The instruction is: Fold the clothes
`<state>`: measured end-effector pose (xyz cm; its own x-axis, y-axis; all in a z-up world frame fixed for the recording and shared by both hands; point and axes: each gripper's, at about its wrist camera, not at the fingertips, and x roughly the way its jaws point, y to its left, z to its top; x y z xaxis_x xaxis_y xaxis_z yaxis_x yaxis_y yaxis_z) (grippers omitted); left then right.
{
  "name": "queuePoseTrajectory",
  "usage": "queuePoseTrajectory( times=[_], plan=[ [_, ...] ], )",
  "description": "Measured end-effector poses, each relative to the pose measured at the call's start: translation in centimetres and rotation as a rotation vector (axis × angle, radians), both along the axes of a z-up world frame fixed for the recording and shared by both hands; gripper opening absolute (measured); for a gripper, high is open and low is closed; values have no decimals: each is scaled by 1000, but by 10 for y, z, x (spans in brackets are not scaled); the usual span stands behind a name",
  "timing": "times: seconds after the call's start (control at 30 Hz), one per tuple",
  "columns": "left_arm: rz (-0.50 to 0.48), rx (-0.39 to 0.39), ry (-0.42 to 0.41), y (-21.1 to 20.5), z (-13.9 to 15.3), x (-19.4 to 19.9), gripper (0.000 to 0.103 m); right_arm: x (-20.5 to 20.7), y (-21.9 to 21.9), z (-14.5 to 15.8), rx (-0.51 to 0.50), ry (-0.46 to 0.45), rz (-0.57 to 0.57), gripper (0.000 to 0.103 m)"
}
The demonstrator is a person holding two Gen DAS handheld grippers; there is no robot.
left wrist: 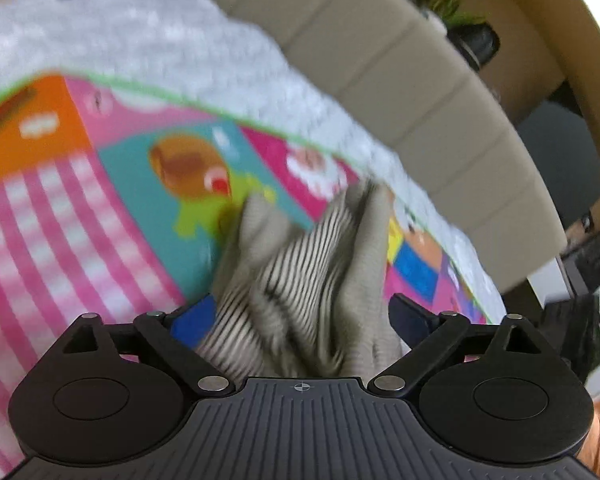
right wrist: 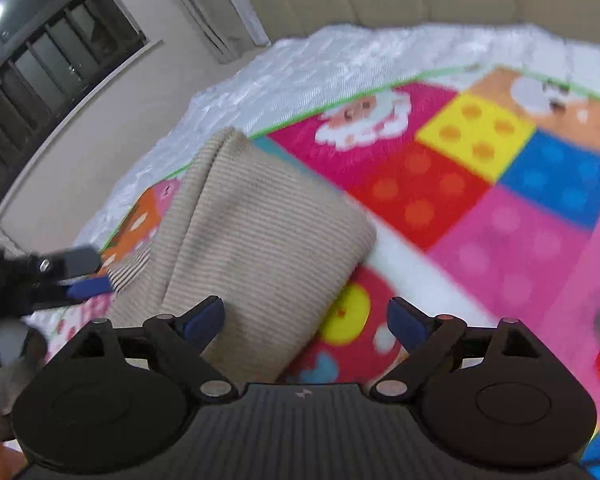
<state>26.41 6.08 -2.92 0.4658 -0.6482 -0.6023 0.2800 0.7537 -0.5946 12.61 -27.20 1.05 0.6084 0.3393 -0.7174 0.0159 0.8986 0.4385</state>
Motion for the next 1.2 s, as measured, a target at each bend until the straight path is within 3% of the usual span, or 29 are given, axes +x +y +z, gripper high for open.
queuePoseTrajectory(
  times=[0.17,0.23,0.3,0.33,0.53,0.67,0.8,0.87,1.0,1.13,1.2],
  plan=[
    [-78,114,10,-28,-22,7,99,1,1,-20,72,38,-25,94],
    [-94,124,6,-29,-31,6,97,5,3,-23,102,28,7,84],
    [-91,93,23,-19,-36,3,89,15,9,-22,117,15,59,67],
    [-87,75,35,-14,-38,2,87,21,13,-21,119,8,85,67],
    [-57,41,94,-15,-47,-1,85,66,39,-7,-45,-36,227,67],
    [-90,6,95,-28,-41,-13,84,84,52,7,-224,-109,348,71],
    [-135,-28,96,-29,-30,-21,86,73,45,30,-312,-160,295,75],
    [-83,-62,90,-11,-20,-18,87,50,43,42,-360,-232,286,75],
    [124,-89,58,35,-5,-12,89,-7,57,55,-407,-358,357,75],
    [158,-51,50,34,-6,-13,81,-29,90,54,-362,-436,368,75],
    [168,-19,44,33,-6,-15,77,-26,106,49,-335,-422,364,76]
  ],
)
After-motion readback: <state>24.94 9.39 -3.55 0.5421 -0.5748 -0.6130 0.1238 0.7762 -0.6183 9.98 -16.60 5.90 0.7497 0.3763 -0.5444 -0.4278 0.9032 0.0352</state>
